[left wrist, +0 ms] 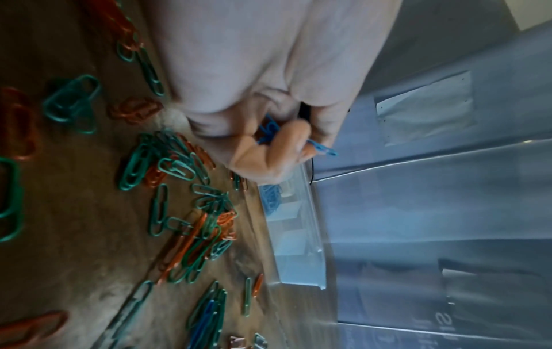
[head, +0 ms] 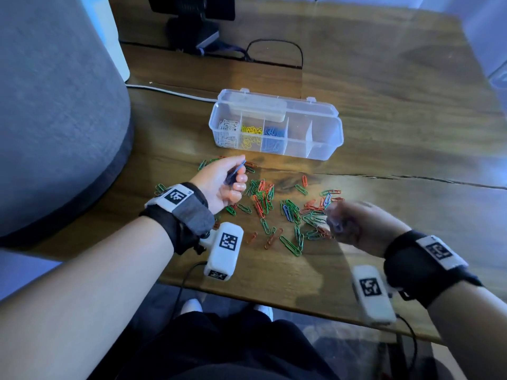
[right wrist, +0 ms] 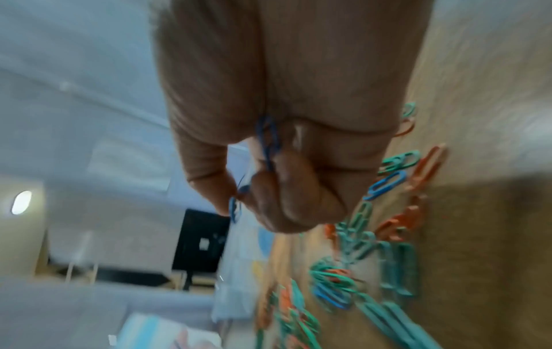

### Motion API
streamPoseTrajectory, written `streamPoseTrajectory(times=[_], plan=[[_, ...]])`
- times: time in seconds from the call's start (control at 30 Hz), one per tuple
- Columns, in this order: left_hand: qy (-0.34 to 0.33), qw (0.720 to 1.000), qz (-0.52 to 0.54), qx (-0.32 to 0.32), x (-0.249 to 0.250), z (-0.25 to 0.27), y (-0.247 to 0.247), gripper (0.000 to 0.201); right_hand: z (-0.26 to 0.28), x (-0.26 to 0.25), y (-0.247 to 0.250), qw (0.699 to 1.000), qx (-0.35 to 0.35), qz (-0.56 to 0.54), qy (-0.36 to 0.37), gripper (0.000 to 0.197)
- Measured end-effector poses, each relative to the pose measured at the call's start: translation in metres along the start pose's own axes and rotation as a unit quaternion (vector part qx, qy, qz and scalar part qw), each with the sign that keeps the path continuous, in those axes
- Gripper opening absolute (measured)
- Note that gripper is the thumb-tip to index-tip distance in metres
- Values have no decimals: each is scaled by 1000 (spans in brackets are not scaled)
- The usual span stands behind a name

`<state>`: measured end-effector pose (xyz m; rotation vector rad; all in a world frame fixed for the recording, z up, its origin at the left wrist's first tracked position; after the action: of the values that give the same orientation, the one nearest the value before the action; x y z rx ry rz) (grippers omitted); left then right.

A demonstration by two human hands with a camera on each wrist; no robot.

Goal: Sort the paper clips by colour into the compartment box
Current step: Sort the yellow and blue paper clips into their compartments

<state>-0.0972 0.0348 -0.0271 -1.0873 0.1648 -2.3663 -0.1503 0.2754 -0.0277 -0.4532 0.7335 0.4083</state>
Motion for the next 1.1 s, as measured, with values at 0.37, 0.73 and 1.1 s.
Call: streamPoseTrajectory(times=[0.37, 0.73, 1.1], plan=[[-11, 1000, -12, -15, 61, -21, -20, 25, -48, -80, -17, 973, 86, -203, 69, 13], [-17, 984, -177, -17, 115, -67, -53, 58, -109, -147, -62, 984, 100, -132, 60, 19], [-102, 957, -273, -20, 113, -52, -39, 27, -77, -142, -62, 986, 124, 70, 87, 20]])
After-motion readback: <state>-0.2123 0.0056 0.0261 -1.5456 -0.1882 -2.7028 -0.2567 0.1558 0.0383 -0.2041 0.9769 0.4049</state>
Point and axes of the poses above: each hand's wrist, its own z-axis away from the middle knuckle, its own y-axis out of the back of the hand, x = y × z, the point moved 5 cm from there along -z, towards the middle knuckle, and after that the axes turned 3 degrees about -z, right-handed, at the moved point
